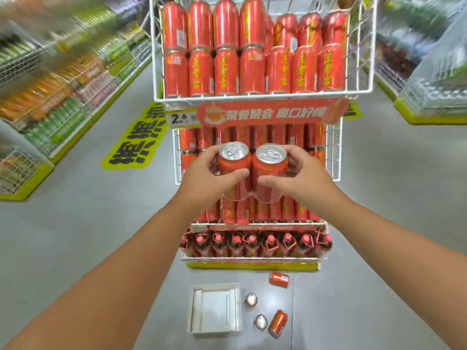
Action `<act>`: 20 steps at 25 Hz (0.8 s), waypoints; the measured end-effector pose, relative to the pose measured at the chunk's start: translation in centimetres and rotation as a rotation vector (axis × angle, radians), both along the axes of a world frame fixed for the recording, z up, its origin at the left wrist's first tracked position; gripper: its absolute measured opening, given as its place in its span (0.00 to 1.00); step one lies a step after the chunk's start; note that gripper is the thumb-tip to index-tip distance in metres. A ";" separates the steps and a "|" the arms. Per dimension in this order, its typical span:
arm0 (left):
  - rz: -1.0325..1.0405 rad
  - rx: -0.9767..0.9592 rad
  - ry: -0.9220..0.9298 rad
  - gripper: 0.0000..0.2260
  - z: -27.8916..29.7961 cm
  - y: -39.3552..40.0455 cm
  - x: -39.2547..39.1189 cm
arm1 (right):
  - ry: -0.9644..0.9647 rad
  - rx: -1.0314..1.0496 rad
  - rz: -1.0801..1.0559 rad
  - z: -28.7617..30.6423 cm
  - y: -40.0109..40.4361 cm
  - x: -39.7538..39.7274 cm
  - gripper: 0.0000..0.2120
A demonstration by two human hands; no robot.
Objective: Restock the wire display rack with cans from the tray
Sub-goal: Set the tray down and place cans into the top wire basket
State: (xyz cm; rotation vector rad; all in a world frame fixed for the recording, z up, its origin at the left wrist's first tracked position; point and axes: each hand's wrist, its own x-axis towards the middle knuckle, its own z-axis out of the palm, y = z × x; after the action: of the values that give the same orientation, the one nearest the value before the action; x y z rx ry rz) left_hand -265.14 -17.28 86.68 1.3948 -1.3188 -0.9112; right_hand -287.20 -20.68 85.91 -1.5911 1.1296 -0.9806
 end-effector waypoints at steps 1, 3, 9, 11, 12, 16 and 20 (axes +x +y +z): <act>0.000 -0.008 0.010 0.25 1.3 -0.5 -0.7 | -0.003 -0.007 0.004 1.2 -0.5 -0.8 0.31; 0.005 -0.031 0.005 0.24 3.6 -1.2 -2.2 | -0.010 -0.030 0.008 3.3 -1.3 -2.2 0.31; 0.029 -0.073 0.026 0.21 10.4 -3.4 -6.0 | -0.048 -0.079 0.028 8.8 -3.5 -5.5 0.28; 0.024 -0.081 0.019 0.20 12.1 -4.6 -6.3 | -0.054 -0.094 0.028 10.0 -4.5 -5.8 0.28; 0.023 -0.083 0.012 0.19 12.8 -5.3 -6.3 | -0.060 -0.092 0.016 10.6 -5.2 -5.8 0.29; 0.005 -0.086 0.001 0.17 14.8 -8.9 -5.6 | -0.065 -0.098 -0.019 12.6 -8.2 -5.0 0.25; -0.045 -0.060 -0.031 0.17 16.8 -13.0 -3.8 | -0.064 -0.106 -0.061 15.0 -11.4 -4.0 0.22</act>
State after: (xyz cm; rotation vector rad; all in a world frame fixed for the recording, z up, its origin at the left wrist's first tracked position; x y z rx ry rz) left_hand -268.95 -30.27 103.47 1.3426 -1.3953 -0.8759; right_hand -291.18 -32.06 100.93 -1.6052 1.1034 -1.1398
